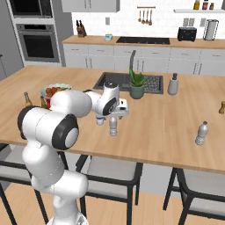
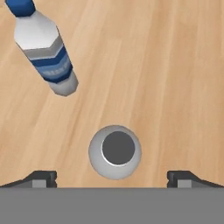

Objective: Move the plastic bottles in the middle to the plastics group, and the glass bottles in the middle to the glass group.

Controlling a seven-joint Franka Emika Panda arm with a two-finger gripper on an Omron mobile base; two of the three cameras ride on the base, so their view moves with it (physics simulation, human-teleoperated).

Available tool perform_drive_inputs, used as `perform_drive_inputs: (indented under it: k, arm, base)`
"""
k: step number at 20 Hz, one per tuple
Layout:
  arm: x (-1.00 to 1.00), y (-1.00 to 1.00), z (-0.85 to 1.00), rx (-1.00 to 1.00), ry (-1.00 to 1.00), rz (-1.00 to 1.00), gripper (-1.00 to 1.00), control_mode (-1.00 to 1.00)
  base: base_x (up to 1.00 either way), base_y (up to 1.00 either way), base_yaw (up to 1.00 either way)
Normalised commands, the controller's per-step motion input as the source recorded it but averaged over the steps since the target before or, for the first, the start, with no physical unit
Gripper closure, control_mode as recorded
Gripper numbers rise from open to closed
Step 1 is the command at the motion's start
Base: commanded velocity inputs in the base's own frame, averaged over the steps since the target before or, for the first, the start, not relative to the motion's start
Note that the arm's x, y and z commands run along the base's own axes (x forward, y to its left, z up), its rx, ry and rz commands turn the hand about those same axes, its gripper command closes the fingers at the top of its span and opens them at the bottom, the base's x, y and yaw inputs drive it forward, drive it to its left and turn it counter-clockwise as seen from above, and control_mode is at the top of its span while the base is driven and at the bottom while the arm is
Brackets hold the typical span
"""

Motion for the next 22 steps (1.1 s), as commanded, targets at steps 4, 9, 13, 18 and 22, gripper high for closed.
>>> perform_drive_inputs:
  k: [4, 9, 13, 18, 22]
  arm:
    - [0.28, 0.00, -0.12, 0.00, 0.01, 0.07, -1.00, -1.00]
    - [0.08, 0.00, -0.07, 0.00, 0.01, 0.04, -1.00, -1.00]
    - [0.00, 0.00, -0.19, 0.00, 0.00, 0.00, -1.00, -1.00]
    - [0.00, 0.00, -0.12, 0.01, 0.00, 0.00, -1.00, -1.00]
    - [-0.01, 0.00, 0.00, 0.01, 0.00, 0.00, 1.00, -1.00]
  base:
    - [0.00, 0.00, 0.00]
    - [0.00, 0.00, 0.00]
    - [0.00, 0.00, 0.00]
    - [0.00, 0.00, 0.00]
    - [0.00, 0.00, 0.00]
